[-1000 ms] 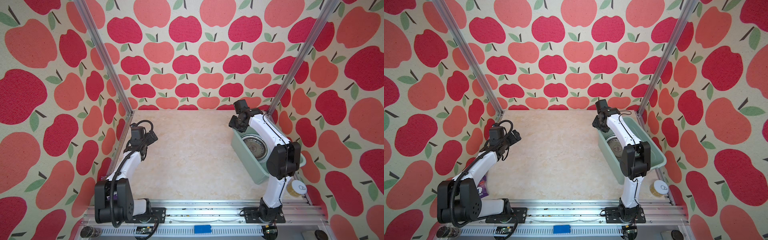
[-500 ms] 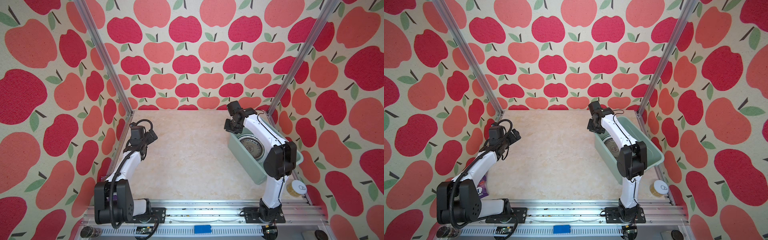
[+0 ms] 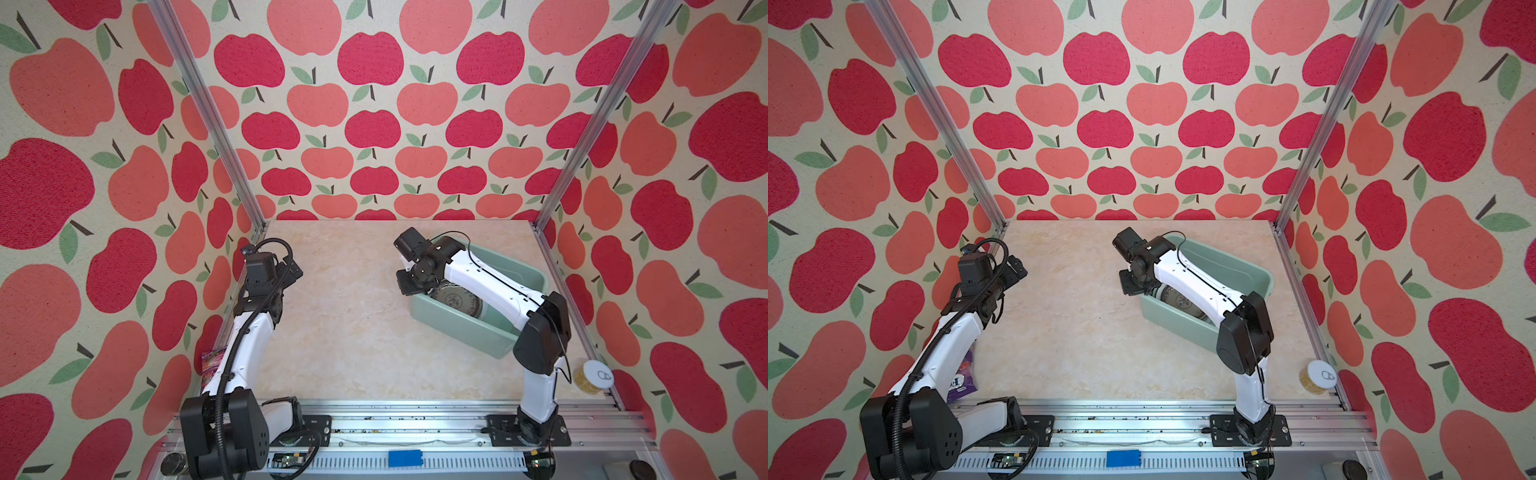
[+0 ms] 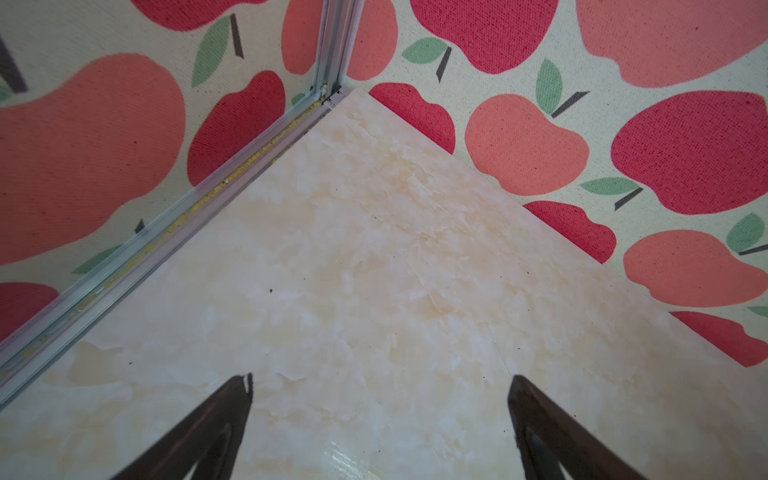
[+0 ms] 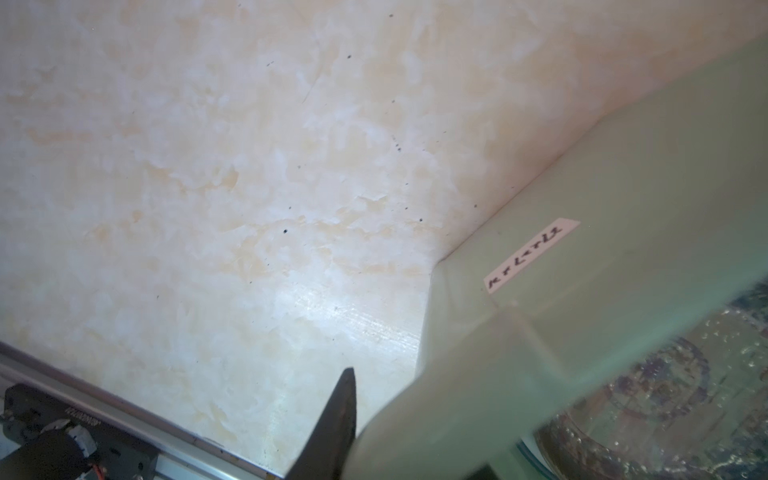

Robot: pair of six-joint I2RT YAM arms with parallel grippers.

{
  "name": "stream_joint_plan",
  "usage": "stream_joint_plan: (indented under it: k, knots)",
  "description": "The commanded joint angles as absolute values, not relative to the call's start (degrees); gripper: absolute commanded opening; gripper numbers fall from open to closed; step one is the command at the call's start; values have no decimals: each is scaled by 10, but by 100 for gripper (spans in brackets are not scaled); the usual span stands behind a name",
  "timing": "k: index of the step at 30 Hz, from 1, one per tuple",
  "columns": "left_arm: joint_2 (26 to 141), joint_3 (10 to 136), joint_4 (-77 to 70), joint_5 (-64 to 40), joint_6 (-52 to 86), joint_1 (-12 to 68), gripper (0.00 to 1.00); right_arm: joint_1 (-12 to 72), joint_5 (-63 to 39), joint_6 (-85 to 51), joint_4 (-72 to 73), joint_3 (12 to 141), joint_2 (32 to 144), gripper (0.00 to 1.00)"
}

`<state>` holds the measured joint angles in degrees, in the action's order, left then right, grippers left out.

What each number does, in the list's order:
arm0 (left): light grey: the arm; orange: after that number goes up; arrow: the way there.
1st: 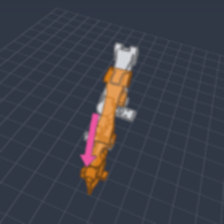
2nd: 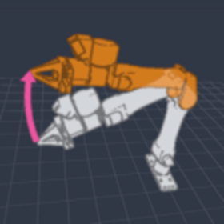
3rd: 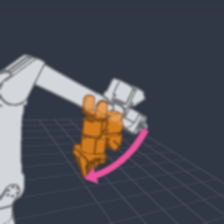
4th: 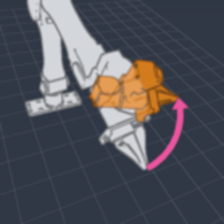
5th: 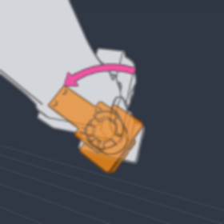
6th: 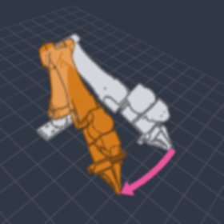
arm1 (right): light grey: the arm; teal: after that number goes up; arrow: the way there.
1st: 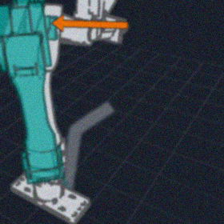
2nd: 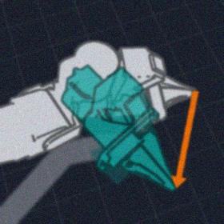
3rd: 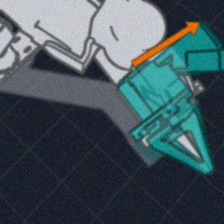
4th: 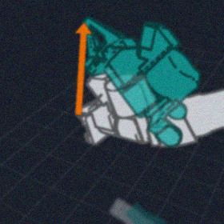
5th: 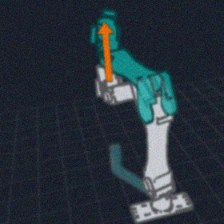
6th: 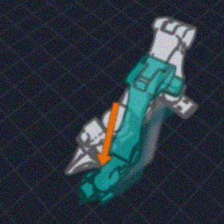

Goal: Place the plates into the plastic bin on the countertop
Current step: Rotate the plastic bin at the center of the table.

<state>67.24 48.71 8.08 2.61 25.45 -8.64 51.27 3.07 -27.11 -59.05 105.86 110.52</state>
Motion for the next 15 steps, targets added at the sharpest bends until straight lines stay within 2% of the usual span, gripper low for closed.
stream_joint_plan:
  k: [1,7,15]
  knots:
    - [656,491,105,52,246,-104,99,580,-79,-259,-526,1096,1108,6]
    - [646,484,109,71,232,-129,99,664,-82,-260,-530,1131,1130,6]
    - [627,457,120,68,239,-142,99,703,-77,-265,-548,1225,1191,8]
